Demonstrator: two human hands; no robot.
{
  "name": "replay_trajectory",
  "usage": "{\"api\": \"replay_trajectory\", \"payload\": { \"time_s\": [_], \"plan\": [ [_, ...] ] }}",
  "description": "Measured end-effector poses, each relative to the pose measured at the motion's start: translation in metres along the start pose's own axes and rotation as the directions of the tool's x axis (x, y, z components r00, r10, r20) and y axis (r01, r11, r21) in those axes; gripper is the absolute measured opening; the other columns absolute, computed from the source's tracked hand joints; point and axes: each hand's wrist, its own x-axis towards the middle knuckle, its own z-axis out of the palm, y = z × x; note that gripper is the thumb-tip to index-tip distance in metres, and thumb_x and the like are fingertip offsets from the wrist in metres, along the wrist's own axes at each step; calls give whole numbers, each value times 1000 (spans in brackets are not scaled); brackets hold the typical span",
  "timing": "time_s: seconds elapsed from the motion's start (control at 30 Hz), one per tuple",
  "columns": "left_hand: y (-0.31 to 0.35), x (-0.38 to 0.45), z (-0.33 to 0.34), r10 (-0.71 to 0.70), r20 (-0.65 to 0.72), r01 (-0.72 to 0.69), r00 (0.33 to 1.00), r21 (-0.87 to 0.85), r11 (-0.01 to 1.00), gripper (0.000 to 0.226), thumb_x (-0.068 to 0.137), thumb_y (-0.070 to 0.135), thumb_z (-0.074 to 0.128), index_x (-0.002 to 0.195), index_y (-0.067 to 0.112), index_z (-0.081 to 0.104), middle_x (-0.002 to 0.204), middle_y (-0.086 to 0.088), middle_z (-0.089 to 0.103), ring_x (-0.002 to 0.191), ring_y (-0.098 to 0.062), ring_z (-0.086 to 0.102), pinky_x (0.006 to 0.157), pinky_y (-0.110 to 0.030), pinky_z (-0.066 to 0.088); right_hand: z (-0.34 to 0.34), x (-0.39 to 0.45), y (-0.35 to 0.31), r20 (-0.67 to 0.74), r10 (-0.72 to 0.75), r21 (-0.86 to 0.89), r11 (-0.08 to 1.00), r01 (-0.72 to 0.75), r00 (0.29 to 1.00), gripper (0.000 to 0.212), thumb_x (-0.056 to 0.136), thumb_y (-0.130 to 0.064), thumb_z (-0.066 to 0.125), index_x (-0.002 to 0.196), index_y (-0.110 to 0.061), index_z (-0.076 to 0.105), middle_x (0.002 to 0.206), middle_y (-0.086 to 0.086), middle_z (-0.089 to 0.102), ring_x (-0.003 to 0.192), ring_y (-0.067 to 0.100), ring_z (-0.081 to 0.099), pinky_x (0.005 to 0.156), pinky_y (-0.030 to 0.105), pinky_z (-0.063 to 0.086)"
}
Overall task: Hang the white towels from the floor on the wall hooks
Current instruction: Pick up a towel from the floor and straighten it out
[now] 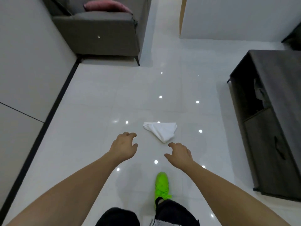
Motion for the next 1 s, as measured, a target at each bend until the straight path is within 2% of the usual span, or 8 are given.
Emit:
{"api": "replay_trajectory", "payload": {
  "time_s": [0.13,0.27,0.4,0.5,0.67,0.8,0.93,1.0],
  "plan": [
    [3,55,7,-33,45,36,998,-55,998,48,93,34,51,139,20,45,137,-7,47,121,-26,46,97,-38,43,-8,55,-7,57,2,8,1000,-3,998,57,90,-45,58,140,-22,46,130,6,54,121,26,52,101,39,39],
    [-9,125,41,-43,90,51,995,-91,995,46,92,34,53,136,21,48,135,-7,49,119,-26,48,97,-36,42,14,124,-10,123,7,-11,1000,-5,992,56,90,-46,56,140,-24,44,129,6,54,121,25,52,100,39,39],
    [-47,224,116,-36,138,51,990,-106,993,46,92,33,53,136,22,48,136,-6,48,122,-26,46,99,-36,41,77,233,-1,151,10,-13,1000,-9,988,57,89,-46,57,140,-23,45,130,6,54,121,26,52,99,40,40],
    [-94,311,198,-29,148,45,989,-102,994,46,91,31,55,135,19,50,134,-9,50,121,-29,48,100,-38,41,154,337,14,152,2,-28,1000,2,988,55,89,-44,58,138,-21,47,127,7,56,117,27,55,96,40,44],
    [-167,432,314,-32,147,45,989,-85,995,46,91,29,55,136,18,50,135,-11,50,119,-30,49,98,-37,41,263,494,30,117,-64,-120,990,78,991,47,91,-43,55,131,-18,50,118,9,56,108,30,56,88,40,44],
    [-207,495,377,-37,146,48,989,-71,996,47,92,29,52,138,19,47,138,-10,47,122,-29,48,99,-38,41,319,580,33,2,-180,-352,921,169,984,37,91,-30,54,125,-17,49,107,10,55,99,29,51,75,37,36],
    [-229,534,416,-29,126,39,992,-75,996,47,93,29,49,140,19,46,139,-9,47,122,-27,47,99,-37,41,353,633,34,-36,-253,-436,874,213,967,57,87,-18,51,142,-21,35,112,12,53,95,28,50,72,36,35],
    [-233,543,425,-24,122,34,992,-84,996,47,94,29,49,140,18,46,139,-10,47,121,-28,48,99,-38,42,359,647,34,-46,-244,-448,872,198,969,55,84,-12,52,137,-17,40,106,10,53,85,24,47,66,33,33]
  ]
}}
